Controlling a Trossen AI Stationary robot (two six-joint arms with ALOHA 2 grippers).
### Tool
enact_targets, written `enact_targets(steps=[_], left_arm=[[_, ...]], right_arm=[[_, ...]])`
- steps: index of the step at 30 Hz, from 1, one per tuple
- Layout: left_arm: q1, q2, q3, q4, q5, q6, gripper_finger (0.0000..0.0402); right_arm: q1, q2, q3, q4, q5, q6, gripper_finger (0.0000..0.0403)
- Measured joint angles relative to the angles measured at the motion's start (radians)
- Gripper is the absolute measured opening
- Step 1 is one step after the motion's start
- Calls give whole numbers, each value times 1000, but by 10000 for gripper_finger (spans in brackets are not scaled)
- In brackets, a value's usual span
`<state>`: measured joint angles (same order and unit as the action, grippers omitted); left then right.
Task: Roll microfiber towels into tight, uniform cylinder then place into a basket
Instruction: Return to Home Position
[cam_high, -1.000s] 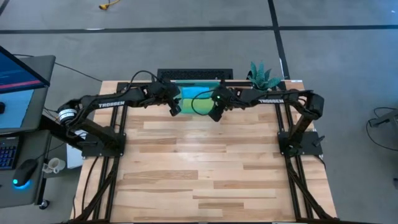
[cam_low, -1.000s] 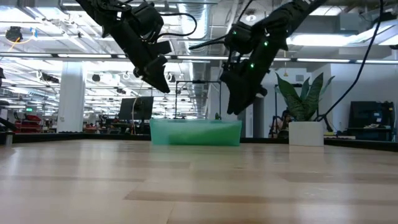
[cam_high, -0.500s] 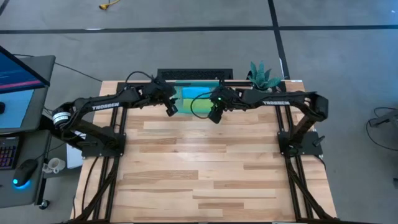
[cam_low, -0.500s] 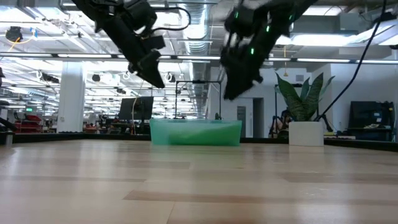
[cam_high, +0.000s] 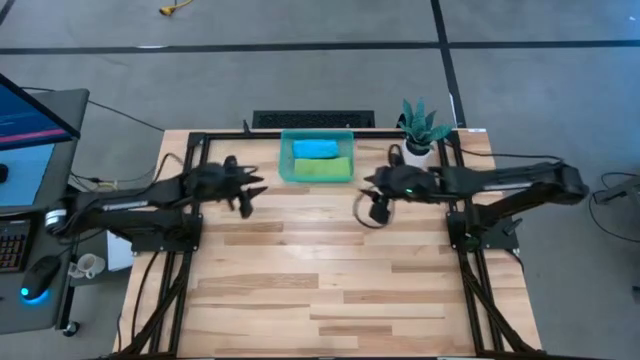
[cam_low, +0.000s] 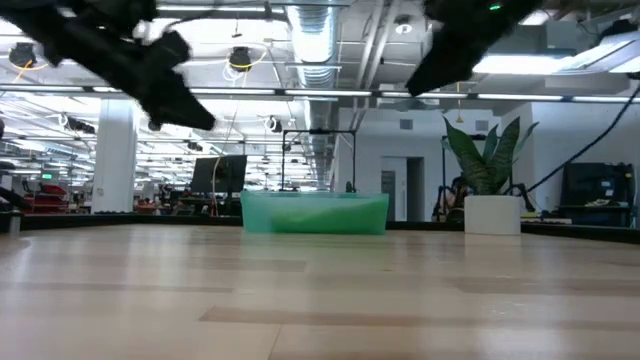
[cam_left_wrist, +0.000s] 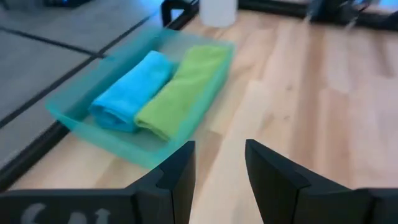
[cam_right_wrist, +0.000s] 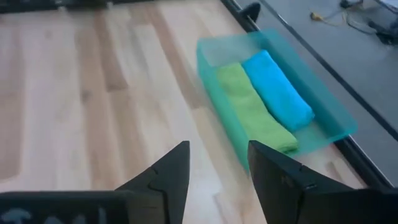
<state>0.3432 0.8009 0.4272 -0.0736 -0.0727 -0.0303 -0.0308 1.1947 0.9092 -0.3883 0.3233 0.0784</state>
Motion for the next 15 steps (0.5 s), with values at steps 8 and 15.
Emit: enact_targets(steps=[8,15], left_arm=[[-130,-377,-131,-33,-3,-71,116],[-192,-636,-139,-131,-5,-84,37]], right_arm=[[88,-271,-131,40,1,1,183],[162,-420,-205,95,-3,-5,185]])
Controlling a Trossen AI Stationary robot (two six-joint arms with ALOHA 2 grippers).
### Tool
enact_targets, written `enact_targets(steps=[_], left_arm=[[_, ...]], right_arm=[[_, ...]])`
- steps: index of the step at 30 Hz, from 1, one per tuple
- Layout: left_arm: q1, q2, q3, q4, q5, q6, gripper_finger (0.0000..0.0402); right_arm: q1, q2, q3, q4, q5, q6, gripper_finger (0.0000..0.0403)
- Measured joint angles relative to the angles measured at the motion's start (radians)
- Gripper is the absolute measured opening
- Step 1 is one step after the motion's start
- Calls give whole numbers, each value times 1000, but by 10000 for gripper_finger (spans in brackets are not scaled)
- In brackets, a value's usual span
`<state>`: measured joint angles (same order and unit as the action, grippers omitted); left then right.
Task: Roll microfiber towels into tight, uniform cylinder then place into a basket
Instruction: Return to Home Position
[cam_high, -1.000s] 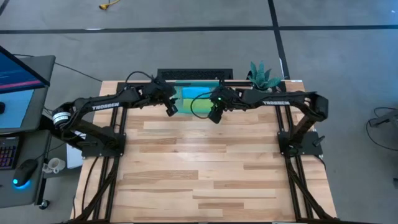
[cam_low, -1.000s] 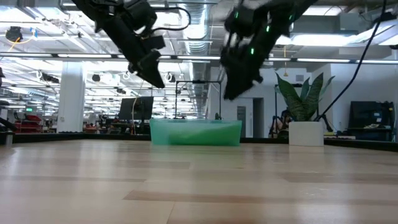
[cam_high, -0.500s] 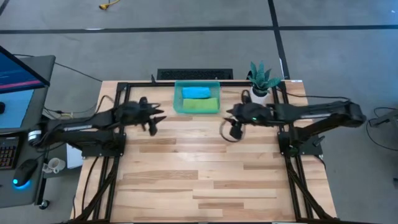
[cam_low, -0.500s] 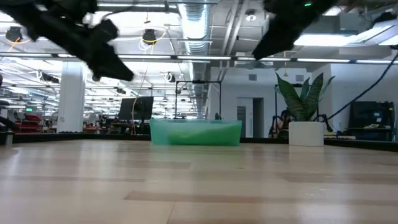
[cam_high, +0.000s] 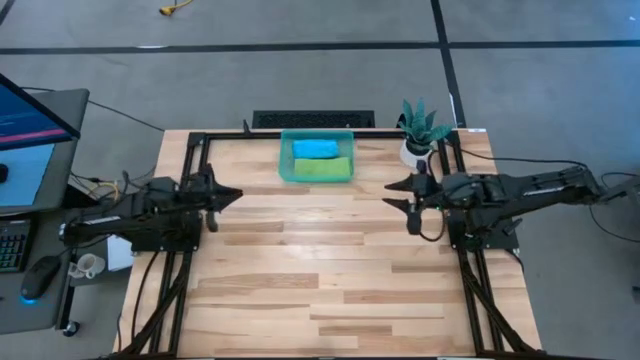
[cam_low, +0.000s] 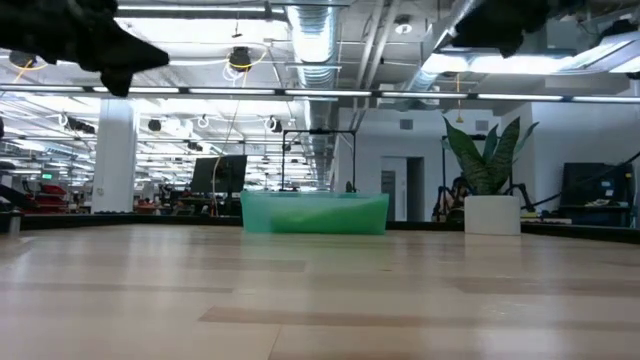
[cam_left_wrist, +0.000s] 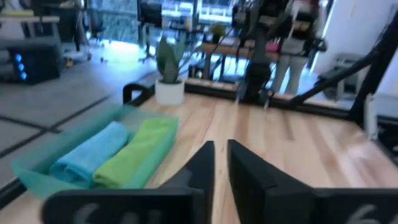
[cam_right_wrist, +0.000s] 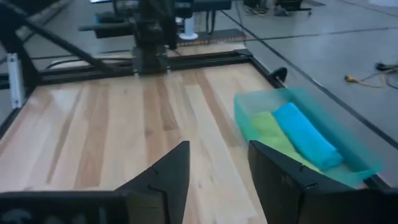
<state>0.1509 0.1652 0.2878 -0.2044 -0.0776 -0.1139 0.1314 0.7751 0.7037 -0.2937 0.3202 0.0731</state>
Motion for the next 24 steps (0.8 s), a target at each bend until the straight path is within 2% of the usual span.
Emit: enact_targets(steps=[3,7,10,15,21,24], left_arm=[[-19,-82,0,-39,-5,0,7],[-34,-163,0,-91,-8,10,6],[-40,-164,0,-113,-8,32,1],[-40,-153,0,-122,-9,62,1],[-40,-161,-2,-113,-9,70,0],[-40,-162,-64,13,-3,73,0]], right_arm=[[29,-39,-63,42,0,0,186],[56,-86,-160,96,-1,5,187],[70,-129,-215,101,12,8,186],[83,-262,-284,99,129,8,186],[98,-432,-385,134,118,16,187],[113,-497,-453,181,115,16,185]])
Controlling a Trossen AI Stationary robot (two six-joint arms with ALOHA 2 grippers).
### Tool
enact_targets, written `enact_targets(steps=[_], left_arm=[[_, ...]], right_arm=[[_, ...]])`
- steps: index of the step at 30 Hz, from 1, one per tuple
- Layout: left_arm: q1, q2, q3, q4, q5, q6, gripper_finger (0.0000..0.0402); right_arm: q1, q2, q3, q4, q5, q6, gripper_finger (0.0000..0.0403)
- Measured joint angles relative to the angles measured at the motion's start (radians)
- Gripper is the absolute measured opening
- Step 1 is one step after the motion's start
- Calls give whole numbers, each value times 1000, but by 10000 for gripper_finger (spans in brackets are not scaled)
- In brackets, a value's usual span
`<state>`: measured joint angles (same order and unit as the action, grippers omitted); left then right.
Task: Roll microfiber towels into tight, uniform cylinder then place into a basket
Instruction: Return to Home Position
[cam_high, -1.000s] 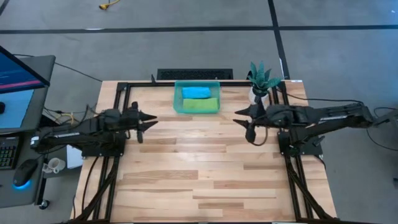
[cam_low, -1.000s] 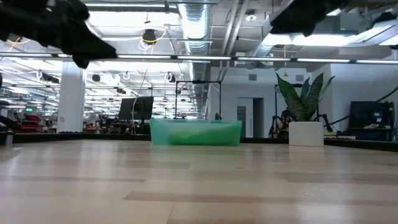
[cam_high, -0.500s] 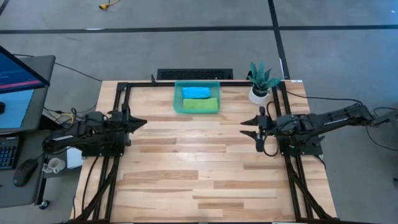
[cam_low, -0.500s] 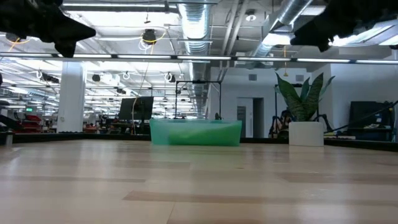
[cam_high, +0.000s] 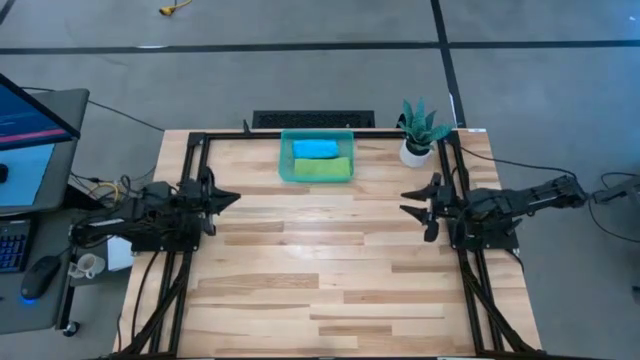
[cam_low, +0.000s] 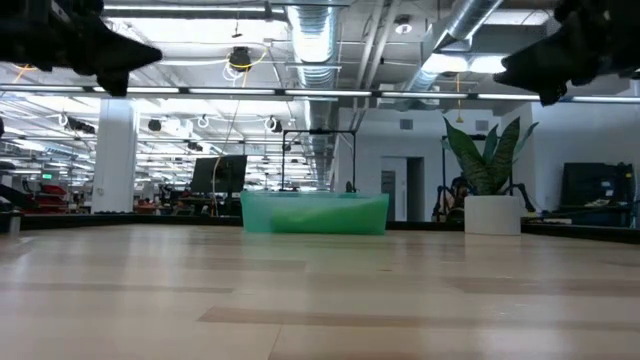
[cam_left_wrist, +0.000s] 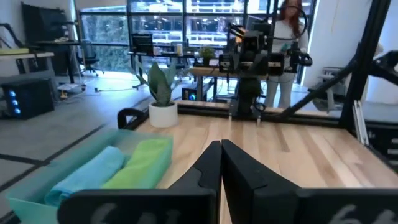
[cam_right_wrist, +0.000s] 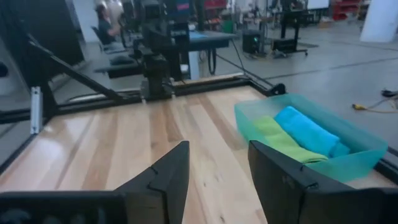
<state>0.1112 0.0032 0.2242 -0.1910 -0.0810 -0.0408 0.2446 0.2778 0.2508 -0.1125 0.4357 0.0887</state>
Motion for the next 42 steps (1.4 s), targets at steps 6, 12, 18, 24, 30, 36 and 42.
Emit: enact_targets(steps=[6,12,18,24,30,36,42], left_arm=[[0,0,-108,144,5,58,0],[0,0,-188,237,23,36,0],[0,1,-213,254,15,-11,0],[0,1,-214,237,15,-16,0],[0,2,-215,232,17,-76,0],[0,2,-215,231,17,-116,0],[0,2,-216,231,17,-77,0]], right_arm=[[31,-96,-101,65,-1,17,187],[73,-139,-171,105,-1,25,185],[93,-155,-244,189,-1,38,187],[94,-153,-244,189,11,38,185],[94,-153,-244,186,18,42,187],[94,-153,-244,185,14,42,185],[94,-153,-244,185,12,42,187]])
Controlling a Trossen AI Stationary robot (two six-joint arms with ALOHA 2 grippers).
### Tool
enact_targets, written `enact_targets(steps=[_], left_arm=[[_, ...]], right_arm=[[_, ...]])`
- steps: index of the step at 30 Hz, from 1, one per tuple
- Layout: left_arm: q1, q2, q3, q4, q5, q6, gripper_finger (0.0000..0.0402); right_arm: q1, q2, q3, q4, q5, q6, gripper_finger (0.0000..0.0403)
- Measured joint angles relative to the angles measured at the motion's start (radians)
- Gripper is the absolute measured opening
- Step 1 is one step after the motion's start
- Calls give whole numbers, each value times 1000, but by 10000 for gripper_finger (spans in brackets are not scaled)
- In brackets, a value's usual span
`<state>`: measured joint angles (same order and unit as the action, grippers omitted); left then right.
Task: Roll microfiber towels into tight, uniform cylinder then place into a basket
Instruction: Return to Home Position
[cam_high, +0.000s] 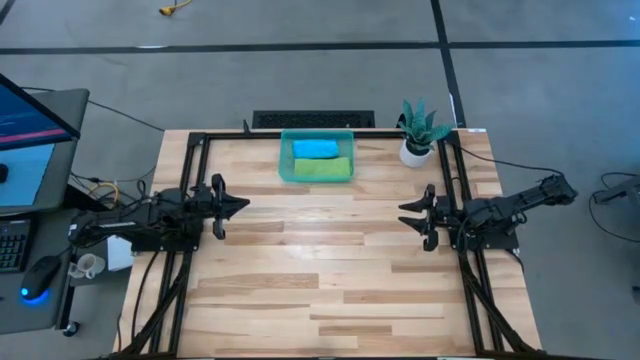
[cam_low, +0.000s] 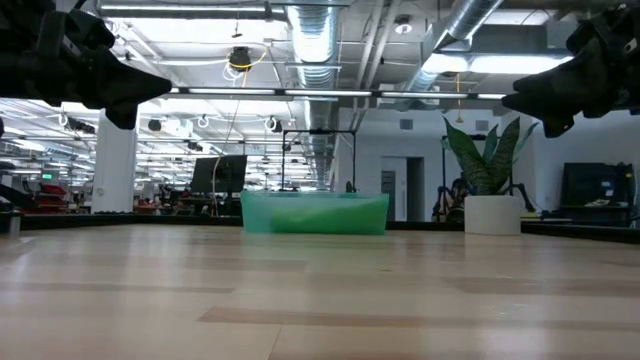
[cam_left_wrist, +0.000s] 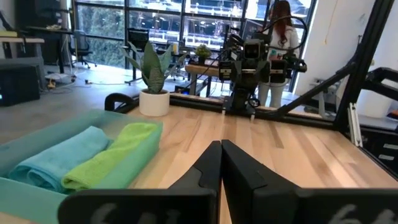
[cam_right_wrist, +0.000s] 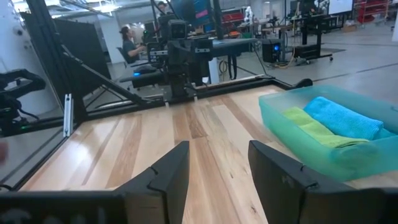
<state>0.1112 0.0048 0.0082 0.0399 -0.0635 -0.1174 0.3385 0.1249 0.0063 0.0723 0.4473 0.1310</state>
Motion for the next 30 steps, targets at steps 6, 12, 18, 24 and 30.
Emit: enact_targets(steps=[6,12,18,24,30], left_arm=[[0,0,-1,0,0,-16,0],[0,0,-1,-1,1,-17,0],[0,0,-1,-1,1,-17,0],[0,0,-2,-2,1,-17,0],[0,0,-2,-2,1,-18,0]], right_arm=[[0,0,0,0,0,0,185],[0,0,0,0,0,0,187],[0,0,0,0,-1,1,185],[0,0,0,0,-1,1,187],[0,0,-1,0,-1,1,185]])
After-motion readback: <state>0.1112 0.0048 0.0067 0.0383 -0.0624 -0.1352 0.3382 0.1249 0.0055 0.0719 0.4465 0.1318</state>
